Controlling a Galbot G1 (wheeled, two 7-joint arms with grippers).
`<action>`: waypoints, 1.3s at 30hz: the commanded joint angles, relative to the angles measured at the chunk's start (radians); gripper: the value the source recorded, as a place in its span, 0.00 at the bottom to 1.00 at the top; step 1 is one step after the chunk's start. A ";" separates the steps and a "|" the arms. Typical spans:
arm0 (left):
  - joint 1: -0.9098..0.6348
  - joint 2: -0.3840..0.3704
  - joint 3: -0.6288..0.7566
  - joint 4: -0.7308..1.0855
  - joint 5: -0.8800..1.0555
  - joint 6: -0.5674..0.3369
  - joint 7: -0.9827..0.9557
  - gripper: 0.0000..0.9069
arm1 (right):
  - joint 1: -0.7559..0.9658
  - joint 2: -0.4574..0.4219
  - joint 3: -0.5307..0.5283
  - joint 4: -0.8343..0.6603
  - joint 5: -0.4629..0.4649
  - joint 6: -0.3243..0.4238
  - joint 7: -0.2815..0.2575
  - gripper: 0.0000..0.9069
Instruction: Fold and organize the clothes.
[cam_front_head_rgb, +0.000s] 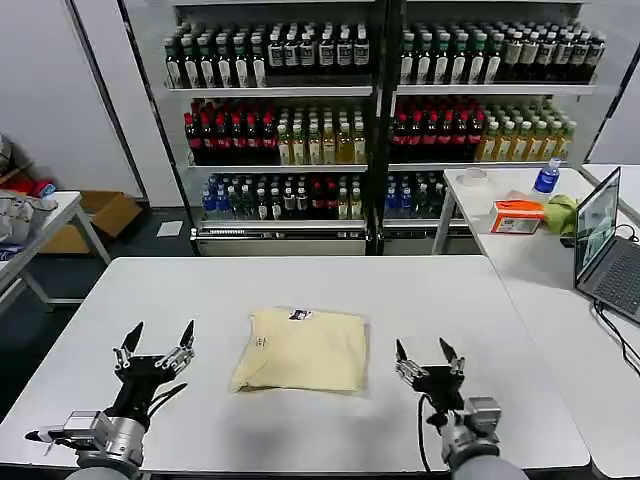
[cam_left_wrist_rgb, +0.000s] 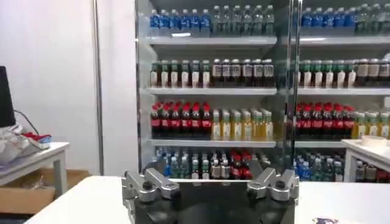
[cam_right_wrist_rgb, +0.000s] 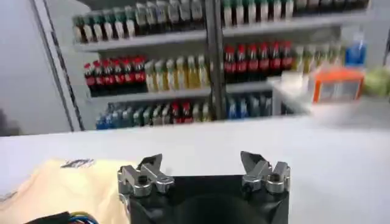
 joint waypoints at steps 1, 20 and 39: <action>0.009 -0.001 -0.011 0.004 0.005 -0.003 0.002 1.00 | 0.153 0.114 -0.071 -0.129 0.357 -0.163 0.140 1.00; 0.001 0.006 -0.012 0.020 -0.010 0.002 0.002 1.00 | 0.345 0.292 -0.084 -0.402 0.535 -0.160 0.186 1.00; -0.013 0.022 -0.006 0.034 -0.032 0.006 0.001 1.00 | 0.355 0.316 -0.071 -0.410 0.598 -0.141 0.218 0.01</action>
